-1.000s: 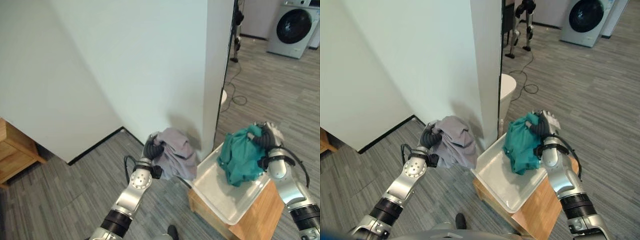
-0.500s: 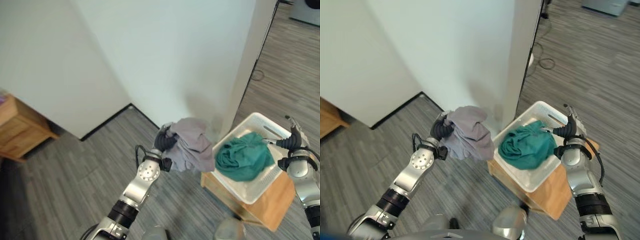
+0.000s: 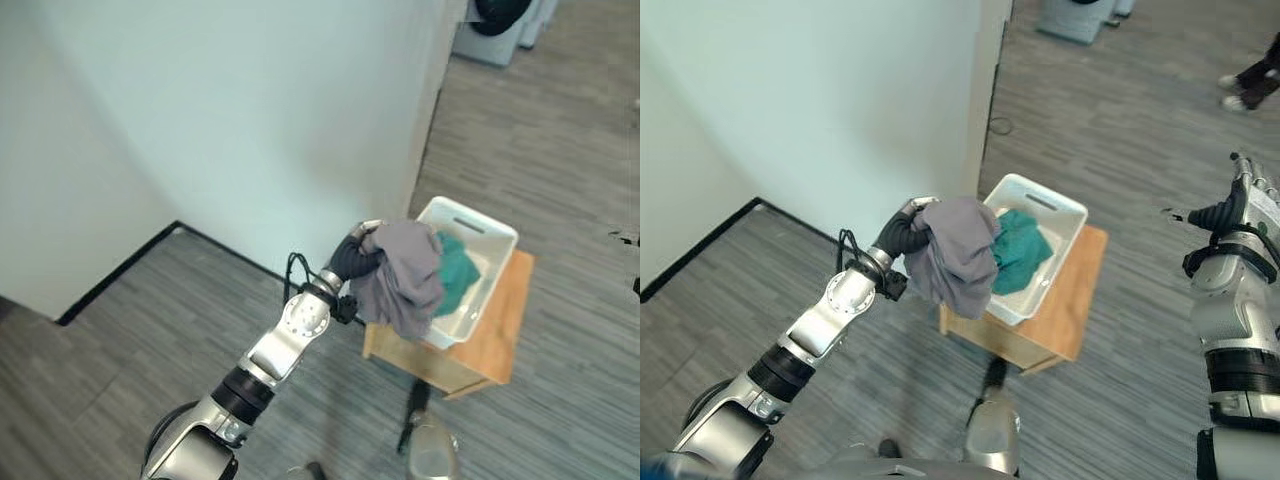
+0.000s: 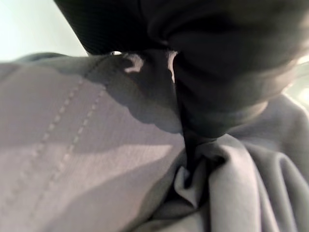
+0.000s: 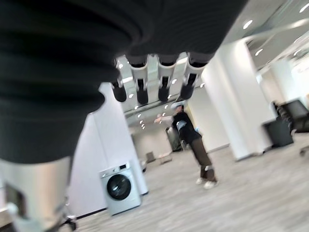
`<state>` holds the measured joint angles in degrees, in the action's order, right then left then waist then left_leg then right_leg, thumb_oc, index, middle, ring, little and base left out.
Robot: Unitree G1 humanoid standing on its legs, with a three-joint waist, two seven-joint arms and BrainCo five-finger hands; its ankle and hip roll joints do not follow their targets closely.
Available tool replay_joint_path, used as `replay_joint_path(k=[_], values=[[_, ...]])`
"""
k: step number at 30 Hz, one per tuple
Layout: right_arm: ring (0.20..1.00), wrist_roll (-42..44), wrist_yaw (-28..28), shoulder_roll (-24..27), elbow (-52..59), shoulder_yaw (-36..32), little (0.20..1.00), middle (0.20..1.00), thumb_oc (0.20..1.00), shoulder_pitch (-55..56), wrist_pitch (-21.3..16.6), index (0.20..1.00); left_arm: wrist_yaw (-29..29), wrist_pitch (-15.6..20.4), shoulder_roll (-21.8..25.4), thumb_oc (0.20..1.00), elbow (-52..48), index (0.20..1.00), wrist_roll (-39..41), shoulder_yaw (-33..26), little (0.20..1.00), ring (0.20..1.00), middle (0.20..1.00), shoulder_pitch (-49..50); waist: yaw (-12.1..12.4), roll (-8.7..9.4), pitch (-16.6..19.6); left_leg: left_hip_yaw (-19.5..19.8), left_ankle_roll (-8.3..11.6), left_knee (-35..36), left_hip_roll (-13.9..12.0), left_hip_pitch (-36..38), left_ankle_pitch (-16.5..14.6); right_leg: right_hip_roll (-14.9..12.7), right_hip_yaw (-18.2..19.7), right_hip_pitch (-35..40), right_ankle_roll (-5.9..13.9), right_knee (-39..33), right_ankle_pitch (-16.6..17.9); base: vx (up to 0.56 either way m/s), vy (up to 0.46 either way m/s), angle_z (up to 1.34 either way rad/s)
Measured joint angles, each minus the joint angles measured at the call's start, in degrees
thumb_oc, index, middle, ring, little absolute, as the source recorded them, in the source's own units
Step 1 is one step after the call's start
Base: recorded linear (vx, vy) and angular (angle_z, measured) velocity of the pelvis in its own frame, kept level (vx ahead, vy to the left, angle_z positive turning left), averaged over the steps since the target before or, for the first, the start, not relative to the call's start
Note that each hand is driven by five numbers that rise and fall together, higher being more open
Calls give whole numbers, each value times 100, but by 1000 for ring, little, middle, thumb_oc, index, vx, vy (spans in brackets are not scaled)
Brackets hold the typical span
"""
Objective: Pick up bed clothes into laundry basket.
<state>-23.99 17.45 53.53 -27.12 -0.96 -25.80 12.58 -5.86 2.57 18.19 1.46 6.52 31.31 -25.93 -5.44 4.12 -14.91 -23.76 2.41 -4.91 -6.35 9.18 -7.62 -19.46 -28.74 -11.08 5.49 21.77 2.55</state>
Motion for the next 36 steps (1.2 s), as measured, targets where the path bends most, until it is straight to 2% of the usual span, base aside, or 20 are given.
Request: replay_joint_path(k=[1,3,4,5,6,7,9,11,12,13,16,17,18,20,21,22,23,24,28,36], values=[[1000,-96,-42,208,-100,261,1000,1000,1000,-287,-14,1000,13,1,16,200,-177,200,3,78,200,200,200,-71,105,-1,31,-79,58,90,-59,132,83,-36,-64,150,74,632,-351,-247,1,-46],[1000,-279,-137,611,-796,1424,1000,1000,1000,-1518,-44,1000,-10,26,0,200,-253,200,6,206,200,200,200,-371,499,-30,179,-553,142,45,-237,249,148,-164,-223,354,-3,1315,-1250,-133,-53,-88],[1000,-330,-172,751,-824,1677,1000,1000,1000,-1746,-61,1000,-9,65,-27,200,-294,200,4,262,200,200,200,-438,666,-17,316,-648,183,28,-242,249,169,-102,-384,537,1,869,-1317,-107,-87,-106],[1000,-421,-206,670,-772,1938,1000,1000,1000,-2301,-128,1000,-61,126,-21,200,-293,200,-26,239,200,200,200,-518,714,-120,355,-709,96,-36,-400,179,251,466,-263,695,-329,101,-1246,-90,-78,-103],[1000,-452,-242,619,-792,2134,1000,1000,1000,-2501,-131,1000,-60,113,-18,200,-201,200,-58,285,200,200,200,-617,786,-95,371,-697,37,21,-439,142,290,691,-95,750,-442,-309,-1044,-62,-122,-117],[1000,-474,-308,576,-712,2185,1000,1000,1000,-2592,-167,1000,-55,100,-59,200,-37,200,-110,346,200,200,200,-811,832,-72,450,-728,44,315,-349,97,289,925,90,795,-539,-877,-735,-15,-88,-90],[1000,-468,-358,570,-695,2160,1000,1000,1000,-2609,-170,1000,-105,105,-223,200,251,200,-307,322,200,200,200,-957,691,-81,484,-779,72,738,-265,102,375,1171,118,949,-561,-1408,-450,23,-58,-54],[1000,-468,-395,513,-690,2172,1000,1000,1000,-2594,-159,1000,-205,41,-402,200,695,200,-528,283,200,200,200,-1011,530,-294,603,-826,39,838,-377,109,568,1495,212,1048,-560,-1766,-350,47,-36,-49],[1000,-468,-413,452,-681,2170,1000,1000,1000,-2572,-154,1000,-249,22,-443,200,854,200,-618,256,200,200,200,-1017,461,-316,616,-849,67,833,-430,134,675,1518,257,1051,-547,-1766,-350,53,-23,-30],[1000,-464,-452,380,-386,2165,1000,1000,1000,-2428,-122,1000,-376,-107,-470,200,1277,200,-1004,220,200,200,200,-1090,123,-403,665,-848,205,835,-420,124,748,1511,230,1068,-484,-1836,-300,41,-19,-15],[1000,-444,-555,383,-203,2148,1000,1000,1000,-2340,-129,1000,-520,-268,-409,200,1587,200,-1465,207,200,200,200,-1254,-142,-502,685,-855,227,860,-293,110,751,1517,321,1051,-415,-2020,-91,55,61,-9],[1000,-410,-598,332,-90,2155,1000,1000,1000,-2342,-126,1000,-586,-271,-374,200,1741,200,-1605,181,200,200,200,-1314,-180,-534,699,-837,226,855,-259,103,749,1517,400,1031,-402,-2076,-50,20,90,-38],[1000,-331,-609,170,204,2173,1000,1000,1000,-2379,-165,1000,-725,-285,-189,200,2090,200,-1769,229,200,200,200,-1477,-167,-586,696,-623,202,792,-169,77,731,1554,670,998,-407,-2172,35,29,93,-71],[1000,-97,-606,0,652,2233,1000,1000,1000,-2438,-269,1000,-775,-384,158,200,2632,200,-2061,491,200,200,200,-1899,140,-462,634,205,130,347,-88,-169,631,1393,1103,916,-533,-2384,298,4,37,-105],[1000,-42,-602,-15,797,2244,1000,1000,1000,-2475,-389,1000,-775,-458,269,200,2644,200,-2145,477,200,200,200,-1953,128,-508,639,374,213,467,-120,-253,593,1368,1118,914,-476,-2566,369,9,73,-51],[1000,-9,-594,-2,836,2242,1000,1000,1000,-2475,-421,1000,-775,-466,302,200,2644,200,-2161,469,200,200,200,-2010,44,-612,651,407,215,694,-177,-296,615,1384,1024,929,-391,-2652,452,11,84,23],[1000,187,-596,24,894,2129,1000,1000,1000,-2444,-386,1000,-736,-447,378,200,2642,200,-2384,508,200,200,200,-2236,-81,-770,608,293,239,872,-429,-483,652,1439,878,962,-328,-2746,512,27,45,45],[1000,282,-593,23,1054,1975,1000,1000,1000,-2354,-388,1000,-715,-440,449,200,2623,200,-2534,506,200,200,200,-2370,-99,-817,598,215,394,841,-446,-491,857,1428,831,924,-288,-2746,538,49,34,34],[1000,419,-540,65,1461,1606,1000,1000,1000,-2079,-507,1000,-655,-440,678,200,2350,200,-2924,394,200,200,200,-2458,-75,-672,518,215,373,1014,-146,-427,920,1127,774,933,-65,-2748,602,37,42,14],[1000,427,-507,64,1552,1530,1000,1000,1000,-2084,-569,1000,-642,-486,694,200,2877,200,-3256,444,200,200,200,-2477,-40,-428,344,109,302,1014,15,-723,884,1000,740,575,-4,-2742,796,-93,60,-3]])
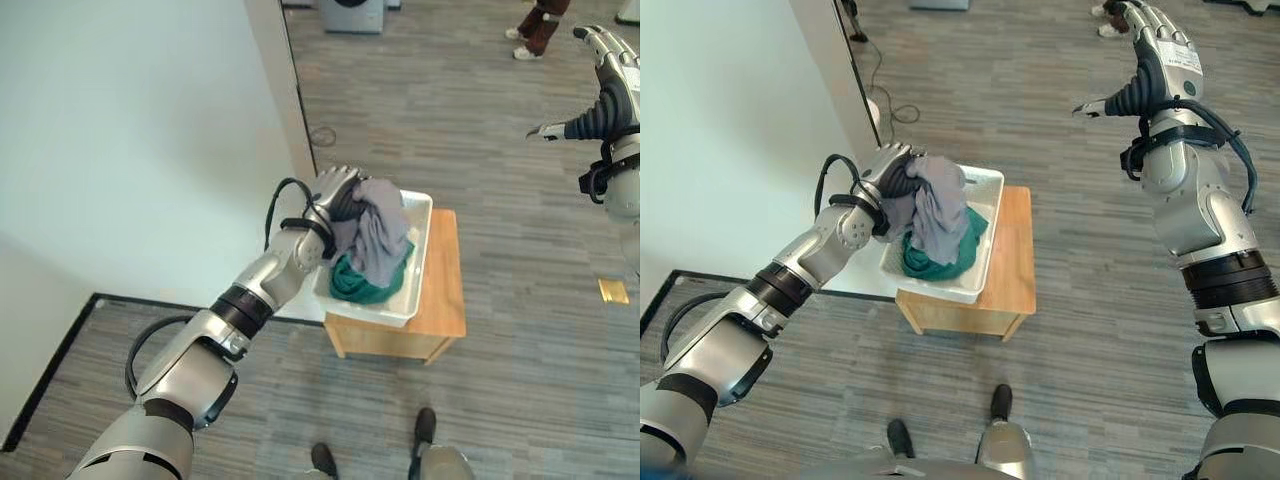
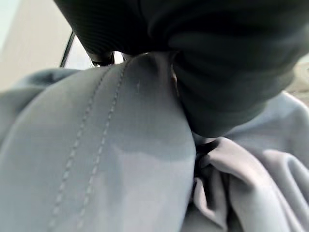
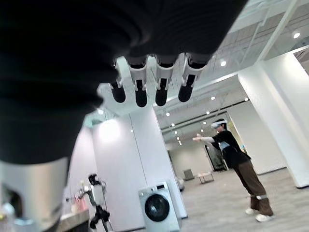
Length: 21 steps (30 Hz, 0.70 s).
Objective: Pick up bed clothes into laundry basket.
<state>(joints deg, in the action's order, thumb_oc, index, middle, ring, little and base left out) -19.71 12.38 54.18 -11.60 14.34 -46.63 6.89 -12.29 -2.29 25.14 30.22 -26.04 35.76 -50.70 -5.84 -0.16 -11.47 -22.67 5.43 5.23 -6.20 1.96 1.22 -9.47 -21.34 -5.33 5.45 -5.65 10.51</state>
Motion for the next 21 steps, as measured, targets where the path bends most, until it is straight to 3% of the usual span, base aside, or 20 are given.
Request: replay_joint_path(k=[5,6,7,8,10,15,19,21], values=[[1000,-2,114,3,18,-16,1000,1000,1000,-8,27,1000,-29,-95,-36,200,173,200,-7,-18,200,200,200,46,-47,60,-524,-112,-39,0,61,-286,26,-63,116,-364,-33,0,91,-105,36,-13],[1000,-7,116,-4,18,-16,1000,1000,1000,35,44,1000,-50,-110,-54,256,175,256,-6,-26,256,256,256,113,-51,60,-722,-146,-44,1,63,-300,30,-52,147,-400,-43,0,102,-89,35,-8],[1000,-28,117,-1,27,-17,1000,1000,1000,60,73,1000,-61,-142,-134,476,166,476,20,-67,476,476,476,250,-29,50,-789,-157,-44,0,64,-365,30,-45,161,-466,-50,0,108,-111,42,-14],[1000,-56,124,1,30,-33,1000,1000,1000,104,130,1000,-165,-163,-360,1000,81,1000,63,-563,1000,1000,1000,607,-38,46,-892,-190,-45,0,57,-413,31,-52,187,-539,-64,0,119,-24,9,-9],[1000,-56,121,-9,37,-132,1000,1000,1000,410,168,1000,-257,-207,-742,1000,-15,1000,312,-813,1000,1000,1000,1140,-15,49,-978,-202,-45,0,46,-413,31,-37,184,-546,-66,0,120,-8,6,-4],[1000,-56,113,-102,90,-280,1000,1000,1000,629,185,1000,-362,-205,-1068,1000,-322,1000,899,-970,1000,1000,1000,1475,-2,49,-988,-215,-45,-1,45,-303,31,-39,150,-432,-68,0,120,18,-10,0],[1000,-11,119,-316,231,-396,1000,1000,1000,932,111,1000,-565,-68,-1240,1000,-1230,1000,1233,-1028,1000,1000,1000,1627,68,40,-982,-202,-48,1,17,190,15,-33,76,106,-41,-7,91,131,-72,7],[1000,15,213,-447,428,-814,1000,1000,1000,1168,25,1000,-674,70,-1324,1000,-1525,1000,1242,-1027,1000,1000,1000,1449,89,25,-917,-106,-41,2,-15,374,-35,-29,-105,441,-14,-7,0,93,-64,45]])
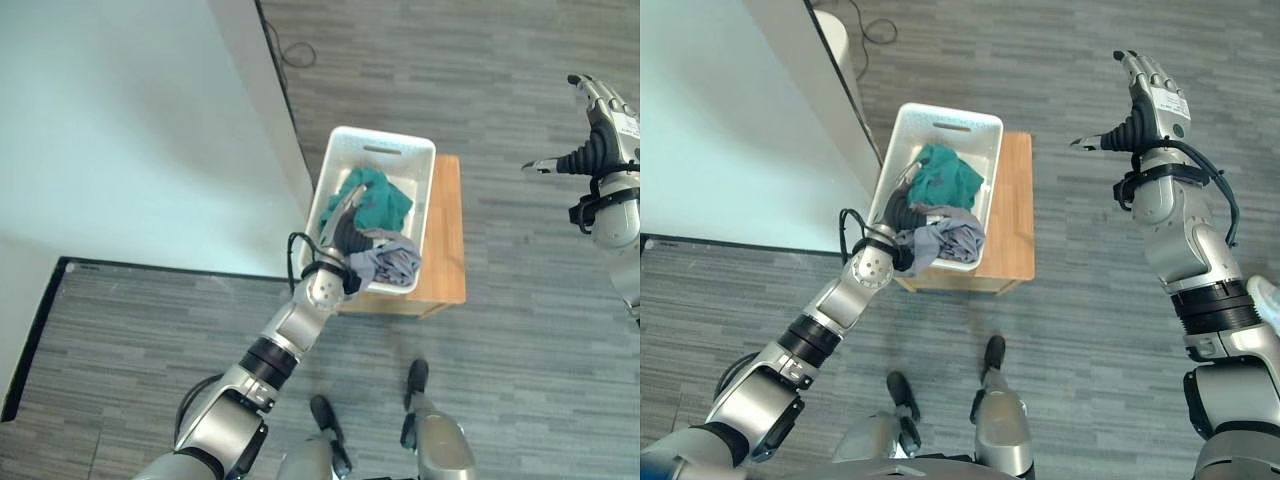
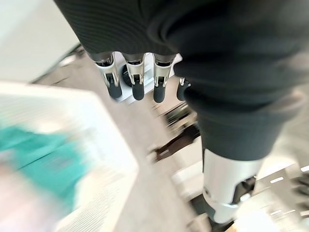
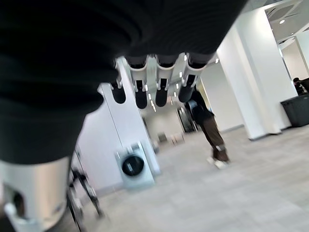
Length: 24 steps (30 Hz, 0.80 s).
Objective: Pick up bed clothes into laundry basket.
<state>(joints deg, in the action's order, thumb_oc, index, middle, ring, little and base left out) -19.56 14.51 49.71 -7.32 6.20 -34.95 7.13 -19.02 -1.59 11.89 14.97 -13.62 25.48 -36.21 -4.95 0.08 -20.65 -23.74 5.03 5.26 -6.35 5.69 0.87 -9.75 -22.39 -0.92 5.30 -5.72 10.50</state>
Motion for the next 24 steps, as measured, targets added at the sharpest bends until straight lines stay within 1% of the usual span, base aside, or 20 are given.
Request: replay_joint_path(k=[2,3,4,6,8,10,11,12,13,14,15,16,17,18,19,20,21,22,23,24], values=[[1000,38,55,-8,18,-31,1000,1000,1000,22,-55,1000,-122,125,-8,1000,-89,1000,1,-29,1000,1000,1000,-43,62,15,148,67,-5,-1,1,-3,-33,-7,-19,25,28,0,-67,80,-58,31],[1000,51,78,-107,10,-32,1000,1000,1000,-40,-86,1000,-197,139,-38,1000,-114,1000,43,-78,1000,1000,1000,-76,94,18,212,111,-20,-3,9,46,-19,-26,-111,126,29,0,-97,6,-15,16],[1000,57,91,-194,23,-23,1000,1000,1000,-49,-119,1000,-279,141,-27,1000,-116,1000,164,-122,1000,1000,1000,-74,112,9,291,107,-33,-1,14,62,-10,-12,-101,133,26,0,-95,-1,4,12],[1000,119,133,-356,38,123,1000,1000,1000,-34,-182,1000,-447,150,-30,1000,-172,1000,410,-184,1000,1000,1000,-72,224,-24,615,108,-35,-1,17,61,-9,-34,-100,138,30,0,-98,11,19,1],[1000,179,135,-404,196,126,1000,1000,1000,32,-215,1000,-494,156,32,1000,-321,1000,497,-251,1000,1000,1000,-57,275,-50,700,146,-37,-1,26,121,-9,-45,-134,227,40,0,-105,18,69,11],[1000,245,185,-735,759,-217,1000,1000,1000,602,-470,1000,-557,213,201,1000,-630,1000,609,-453,1000,1000,1000,128,337,-107,863,259,-47,-1,66,125,-3,-43,-244,342,62,17,-120,21,94,27],[1000,265,224,-881,1258,-564,1000,1000,1000,1320,-707,1000,-537,339,346,1000,-906,1000,625,-668,1000,1000,1000,401,384,-163,938,408,-49,18,45,169,-33,-94,-303,345,111,246,-283,18,61,42],[1000,266,265,-921,1354,-570,1000,1000,1000,1595,-770,1000,-562,359,361,1000,-1006,1000,627,-787,1000,1000,1000,610,352,-175,979,419,-49,2,52,204,-30,-134,-346,351,138,334,-339,-14,60,36],[1000,265,241,-954,1407,-597,1000,1000,1000,1822,-791,1000,-538,406,478,1000,-1054,1000,661,-931,1000,1000,1000,914,475,-227,991,494,-87,-51,119,133,-63,-210,-286,312,209,555,-412,-5,-9,60],[1000,264,270,-1057,1648,-885,1000,1000,1000,2594,-912,1000,-425,488,584,1000,-1354,1000,675,-1049,1000,1000,1000,1685,488,-295,1010,766,-132,-140,89,63,-112,-323,-4,205,325,1091,-632,-36,-44,76],[1000,263,261,-1064,1685,-975,1000,1000,1000,3089,-922,1000,-353,531,691,1000,-1510,1000,681,-1073,1000,1000,1000,2313,512,-316,1015,1027,-160,-140,105,49,-89,-346,290,150,340,1384,-764,10,-86,104],[1000,262,224,-1122,1692,-1036,1000,1000,1000,3480,-919,1000,-280,521,757,1000,-1582,1000,712,-1099,1000,1000,1000,2764,503,-274,1024,1178,-246,-152,121,28,-87,-316,686,180,378,1446,-864,-17,-77,144],[1000,253,200,-1286,1686,-1146,1000,1000,1000,4217,-1001,1000,-121,597,823,1000,-1372,1000,892,-1259,1000,1000,1000,3459,536,-288,1017,1812,-289,-204,89,-88,-10,19,1930,151,304,1697,-1356,55,-111,178],[1000,252,134,-1393,1658,-1138,1000,1000,1000,4528,-980,1000,-70,511,903,1000,-1208,1000,969,-1313,1000,1000,1000,3786,423,-261,1014,1996,-364,-158,43,-168,79,194,2244,276,304,1506,-1479,46,-68,161],[1000,251,90,-1443,1596,-1039,1000,1000,1000,4495,-968,1000,-64,414,1021,1000,-1138,1000,1079,-1390,1000,1000,1000,4034,581,-170,970,2005,-327,-73,102,-200,157,233,2204,229,312,1304,-1442,-20,-208,186],[1000,222,160,-1776,1427,-1096,1000,1000,1000,4524,-1095,1000,80,499,1007,1000,-843,1000,1391,-1572,1000,1000,1000,4255,541,-162,918,2821,-321,-335,212,-606,196,640,3360,471,42,1056,-1784,-55,-260,181],[1000,236,130,-1901,1366,-1099,1000,1000,1000,4582,-1056,1000,179,525,958,1000,-715,1000,1610,-1601,1000,1000,1000,4424,536,-190,959,3022,-360,-163,211,-567,308,658,3269,653,-2,773,-1701,-26,-330,191],[1000,270,27,-1978,1331,-936,1000,1000,1000,4535,-1024,1000,275,552,838,1000,-699,1000,1895,-1868,1000,1000,1000,4873,719,-276,957,2923,-329,44,99,-499,409,674,2946,899,-23,346,-1441,19,-231,90],[1000,303,-29,-2024,1286,-740,1000,1000,1000,4410,-1026,1000,291,573,719,1000,-719,1000,2057,-2155,1000,1000,1000,5235,840,-305,967,2739,-308,30,42,-467,394,659,2740,1046,19,125,-1317,-5,-119,57],[1000,468,-142,-2074,1251,-535,1000,1000,1000,4336,-1099,1000,271,583,644,1000,-733,1000,2325,-2378,1000,1000,1000,5647,1026,-383,994,2647,-290,48,0,-429,381,699,2638,1199,-11,10,-1292,-78,-44,47]])
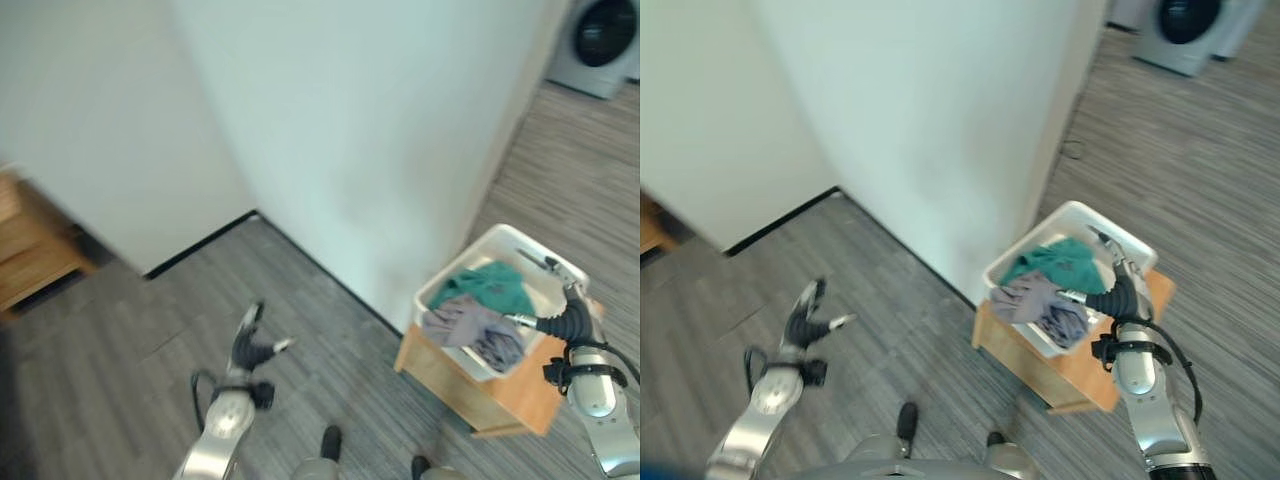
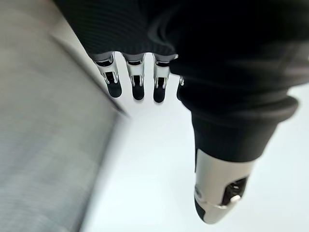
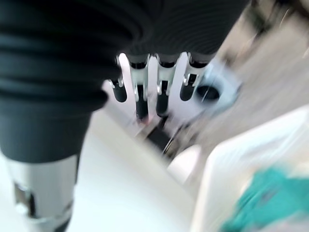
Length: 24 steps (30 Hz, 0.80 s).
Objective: Pick up bed clothes into laundry basket.
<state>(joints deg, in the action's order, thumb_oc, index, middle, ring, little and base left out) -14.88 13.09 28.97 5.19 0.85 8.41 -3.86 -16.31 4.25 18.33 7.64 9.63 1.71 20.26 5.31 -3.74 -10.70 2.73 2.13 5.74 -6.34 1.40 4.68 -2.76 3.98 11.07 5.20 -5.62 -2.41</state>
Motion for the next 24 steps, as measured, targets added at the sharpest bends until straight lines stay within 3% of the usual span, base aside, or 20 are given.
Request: replay_joint_path(k=[4,5,6,7,8,9,10,11,12,13,14,15,16,17,18,19,20,21,22,24], values=[[1000,348,-207,-3,-116,409,1000,1000,1000,-241,-83,1000,26,120,-311,1000,-49,1000,529,-405,1000,1000,1000,352,377,-155,90,-180,38,11,-12,-181,-43,-38,-645,207,9,6,-13,-247,62,87],[1000,439,-183,-97,-101,459,1000,1000,1000,-188,-102,1000,39,135,-416,1000,-47,1000,630,-431,1000,1000,1000,210,278,-63,104,-894,-79,2,-113,-291,-316,-184,-1231,288,15,-2,-6,-284,51,163],[1000,487,-156,-162,-93,516,1000,1000,1000,-117,-102,1000,39,142,-455,1000,-26,1000,725,-419,1000,1000,1000,-12,168,127,118,-2225,-96,-45,-251,-331,-614,-361,-1909,368,28,6,-21,-317,-15,364],[1000,501,-163,-203,103,597,1000,1000,1000,3,-87,1000,133,200,-456,1000,-49,1000,772,-237,1000,1000,1000,-597,-174,461,198,-4870,-73,-737,-745,-686,-619,-599,-3190,391,68,176,-115,-244,-32,360],[1000,502,-164,-177,152,621,1000,1000,1000,-130,-114,1000,145,277,-457,1000,-155,1000,772,-182,1000,1000,1000,-666,-204,476,200,-5202,-50,-1008,-1011,-743,-606,-600,-3323,366,65,226,-114,-176,-75,303],[1000,501,-158,-231,178,651,1000,1000,1000,-389,-143,1000,154,286,-421,1000,-350,1000,771,-197,1000,1000,1000,-641,-110,551,186,-5396,-164,-1387,-1187,-672,-714,-678,-3437,445,88,227,-162,-82,-58,128],[1000,507,-117,-302,258,587,1000,1000,1000,-437,-143,1000,182,273,-353,1000,-363,1000,772,-159,1000,1000,1000,-662,-217,629,196,-6205,-236,-1790,-1284,-471,-743,-724,-3895,705,132,91,-186,13,-25,213],[1000,534,-61,-125,335,523,1000,1000,1000,-430,-156,1000,197,253,-420,1000,-352,1000,772,-130,1000,1000,1000,-662,-420,308,332,-6587,-545,-1756,-1300,-57,-418,-673,-4307,948,281,490,-250,27,13,266],[1000,610,-34,-179,216,436,1000,1000,1000,-431,-99,1000,198,208,-376,1000,-280,1000,774,-120,1000,1000,1000,-834,-431,425,272,-6753,-920,-1817,-1074,-49,-320,-998,-4611,1066,343,1084,-334,105,163,273],[1000,628,-36,-171,140,429,1000,1000,1000,-425,-57,1000,197,190,-358,1000,-304,1000,773,-101,1000,1000,1000,-880,-435,399,299,-7013,-1103,-1775,-988,-1,-361,-1129,-4854,1054,295,1599,-392,139,243,246],[1000,656,-34,-243,-6,480,1000,1000,1000,-469,-42,1000,186,229,-180,1000,-558,1000,771,-97,1000,1000,1000,-917,-307,424,448,-6364,-941,-1467,-714,-136,-629,-825,-4867,1059,236,1408,-822,169,259,258],[1000,713,-54,-386,-75,508,1000,1000,1000,-506,-17,1000,186,248,18,1000,-682,1000,771,-134,1000,1000,1000,-1036,-366,755,552,-5977,-924,-1318,-401,-333,-676,-717,-4871,1004,172,915,-793,107,151,262],[1000,758,-77,-333,-135,638,1000,1000,1000,-615,-29,1000,178,299,91,1000,-663,1000,771,-259,1000,1000,1000,-1095,-315,893,610,-5757,-909,-1357,-225,-463,-732,-741,-5199,936,125,851,-937,86,91,179],[1000,782,-170,-370,-293,740,1000,1000,1000,-781,-28,1000,155,260,102,1000,-625,1000,774,-421,1000,1000,1000,-1075,-129,999,640,-5741,-767,-1664,-234,-553,-946,-861,-5192,920,118,913,-882,268,180,115],[1000,831,-236,-520,-460,825,1000,1000,1000,-1189,-24,1000,110,258,186,1000,-605,1000,775,-636,1000,1000,1000,-893,88,919,585,-5855,-728,-2590,-636,-719,-1403,-878,-5244,986,188,1265,-901,384,261,84],[1000,899,-238,-526,-488,800,1000,1000,1000,-1182,-32,1000,111,252,136,1000,-529,1000,772,-610,1000,1000,1000,-870,182,710,528,-5654,-961,-2697,-516,-675,-1634,-938,-5158,1059,291,1848,-856,394,280,141],[1000,969,-256,-539,-604,779,1000,1000,1000,-1067,7,1000,106,227,37,1000,-427,1000,772,-556,1000,1000,1000,-903,-7,631,492,-5120,-967,-2510,-298,-589,-1595,-1270,-5153,998,250,2876,-722,158,158,258],[1000,1098,-311,-612,-676,746,1000,1000,1000,-918,58,1000,108,214,17,1000,-469,1000,772,-452,1000,1000,1000,-954,-260,595,422,-4404,-1002,-1960,122,-433,-1415,-1743,-4568,496,387,4361,-647,44,76,274],[1000,1146,-341,-645,-708,810,1000,1000,1000,-981,61,1000,36,249,110,1000,-494,1000,772,-430,1000,1000,1000,-993,-341,648,418,-4284,-1049,-1655,228,-356,-1275,-1756,-4074,68,463,4654,-754,-5,7,245],[1000,1150,-409,-652,-732,1051,1000,1000,1000,-1286,45,1000,15,250,292,1000,-610,1000,773,-504,1000,1000,1000,-851,-257,592,357,-4416,-1083,-914,418,-122,-1028,-2001,-3908,-957,505,4315,-715,0,0,97]])
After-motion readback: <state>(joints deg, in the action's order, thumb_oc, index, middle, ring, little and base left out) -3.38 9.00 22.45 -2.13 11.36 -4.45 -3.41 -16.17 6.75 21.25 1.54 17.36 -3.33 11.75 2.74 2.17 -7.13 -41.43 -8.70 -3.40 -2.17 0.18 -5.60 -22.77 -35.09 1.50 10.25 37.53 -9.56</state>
